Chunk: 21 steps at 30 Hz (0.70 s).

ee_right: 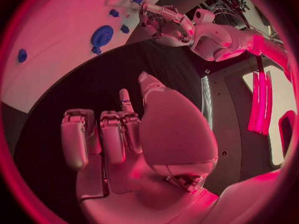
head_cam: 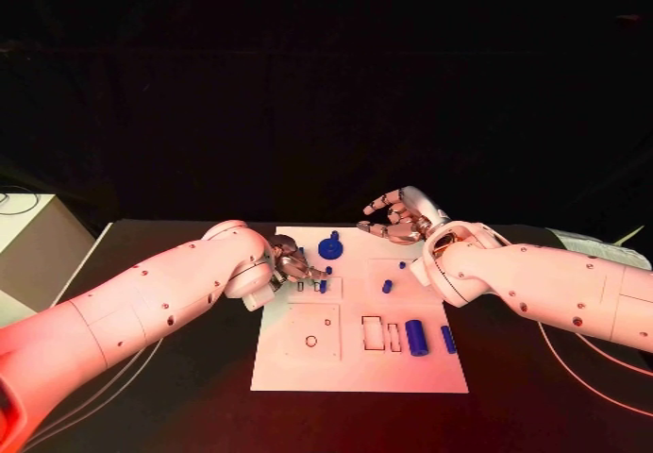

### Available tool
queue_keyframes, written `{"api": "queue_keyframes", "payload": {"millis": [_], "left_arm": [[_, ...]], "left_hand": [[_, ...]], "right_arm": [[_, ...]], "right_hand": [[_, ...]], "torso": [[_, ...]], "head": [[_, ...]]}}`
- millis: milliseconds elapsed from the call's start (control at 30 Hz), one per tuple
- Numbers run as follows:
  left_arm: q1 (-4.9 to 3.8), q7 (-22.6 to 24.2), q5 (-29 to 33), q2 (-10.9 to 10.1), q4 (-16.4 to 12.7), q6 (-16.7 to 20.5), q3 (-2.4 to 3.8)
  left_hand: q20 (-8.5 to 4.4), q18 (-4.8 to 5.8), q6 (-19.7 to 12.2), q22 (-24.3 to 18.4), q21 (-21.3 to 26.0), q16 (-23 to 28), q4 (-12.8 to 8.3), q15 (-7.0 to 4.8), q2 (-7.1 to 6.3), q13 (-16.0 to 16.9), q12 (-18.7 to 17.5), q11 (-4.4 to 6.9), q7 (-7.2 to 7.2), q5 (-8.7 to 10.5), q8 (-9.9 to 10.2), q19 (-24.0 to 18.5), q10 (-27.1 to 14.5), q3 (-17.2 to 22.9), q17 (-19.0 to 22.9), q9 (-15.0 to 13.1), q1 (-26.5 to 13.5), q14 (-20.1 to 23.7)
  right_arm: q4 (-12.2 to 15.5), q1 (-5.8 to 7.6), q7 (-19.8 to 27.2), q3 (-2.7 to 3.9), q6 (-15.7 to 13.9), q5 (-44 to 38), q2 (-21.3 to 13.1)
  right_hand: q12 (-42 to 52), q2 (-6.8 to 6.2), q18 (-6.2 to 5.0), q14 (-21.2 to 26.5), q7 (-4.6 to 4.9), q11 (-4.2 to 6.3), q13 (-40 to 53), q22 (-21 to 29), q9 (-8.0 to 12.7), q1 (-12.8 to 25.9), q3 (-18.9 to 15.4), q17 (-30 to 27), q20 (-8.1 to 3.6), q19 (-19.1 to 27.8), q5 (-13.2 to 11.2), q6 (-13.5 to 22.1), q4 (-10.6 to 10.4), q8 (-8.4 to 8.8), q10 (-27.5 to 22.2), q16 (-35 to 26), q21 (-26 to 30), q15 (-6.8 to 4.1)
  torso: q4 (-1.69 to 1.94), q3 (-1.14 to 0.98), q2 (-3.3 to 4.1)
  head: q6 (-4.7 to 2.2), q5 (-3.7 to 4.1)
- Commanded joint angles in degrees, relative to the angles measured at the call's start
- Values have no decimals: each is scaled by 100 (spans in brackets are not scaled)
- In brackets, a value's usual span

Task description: Assemble the parts on the task board

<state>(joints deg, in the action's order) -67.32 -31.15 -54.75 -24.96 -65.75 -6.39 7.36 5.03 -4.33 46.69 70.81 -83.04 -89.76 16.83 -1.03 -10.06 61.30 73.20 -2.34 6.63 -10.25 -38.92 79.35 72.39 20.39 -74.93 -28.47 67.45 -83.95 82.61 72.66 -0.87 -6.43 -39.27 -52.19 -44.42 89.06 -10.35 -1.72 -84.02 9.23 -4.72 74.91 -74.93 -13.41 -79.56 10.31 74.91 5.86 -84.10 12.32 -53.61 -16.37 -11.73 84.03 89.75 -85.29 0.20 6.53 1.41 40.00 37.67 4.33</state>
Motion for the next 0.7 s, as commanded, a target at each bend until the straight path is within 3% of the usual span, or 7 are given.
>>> {"api": "queue_keyframes", "payload": {"millis": [33, 467, 700], "left_arm": [[-6, -8, -37, 53, 48, -172, -1], [0, 66, 4, 170, 138, -156, -5], [6, 91, 25, 211, 193, -165, -13]], "left_hand": [[-49, 30, -3, -1, -35, -24, -3, -31, 18, -5, 17, 28, -36, 1, -32, -6, -16, -39, -1507, -9, -53, -605], [-56, 25, -34, -27, -25, -24, -5, -37, 13, -42, -8, 33, -42, 1, -71, -24, -51, -63, -1507, -72, -47, -605], [-58, 23, -53, -37, -21, -24, -6, -40, 27, -45, -11, 36, -46, -9, -98, -32, -60, -63, -1507, -115, -27, -605]], "right_arm": [[-6, 1, -76, 3, 127, -123, 13], [-51, -1, -136, 3, 166, -183, 73], [-61, -3, -162, 3, 188, -200, 87]], "right_hand": [[-10, -5, 38, -598, -7, 31, 1427, -1080, -5, -28, 26, 1509, -6, -389, 40, 51, -2, -29, 497, 25, 8, -13], [-9, -7, 38, -598, -6, 31, 1428, -1078, -6, -22, 25, 1509, -6, -388, 45, 54, -6, -28, 498, 25, 10, -12], [-14, -8, 35, -598, -5, 30, 1424, -1070, -6, -12, 25, 1509, -6, -384, 50, 59, -10, -28, 493, 25, 20, -11]], "torso": [[1, 8, 5], [0, -5, 15], [9, 2, 7]], "head": [[12, 1], [16, 25], [21, 31]]}}
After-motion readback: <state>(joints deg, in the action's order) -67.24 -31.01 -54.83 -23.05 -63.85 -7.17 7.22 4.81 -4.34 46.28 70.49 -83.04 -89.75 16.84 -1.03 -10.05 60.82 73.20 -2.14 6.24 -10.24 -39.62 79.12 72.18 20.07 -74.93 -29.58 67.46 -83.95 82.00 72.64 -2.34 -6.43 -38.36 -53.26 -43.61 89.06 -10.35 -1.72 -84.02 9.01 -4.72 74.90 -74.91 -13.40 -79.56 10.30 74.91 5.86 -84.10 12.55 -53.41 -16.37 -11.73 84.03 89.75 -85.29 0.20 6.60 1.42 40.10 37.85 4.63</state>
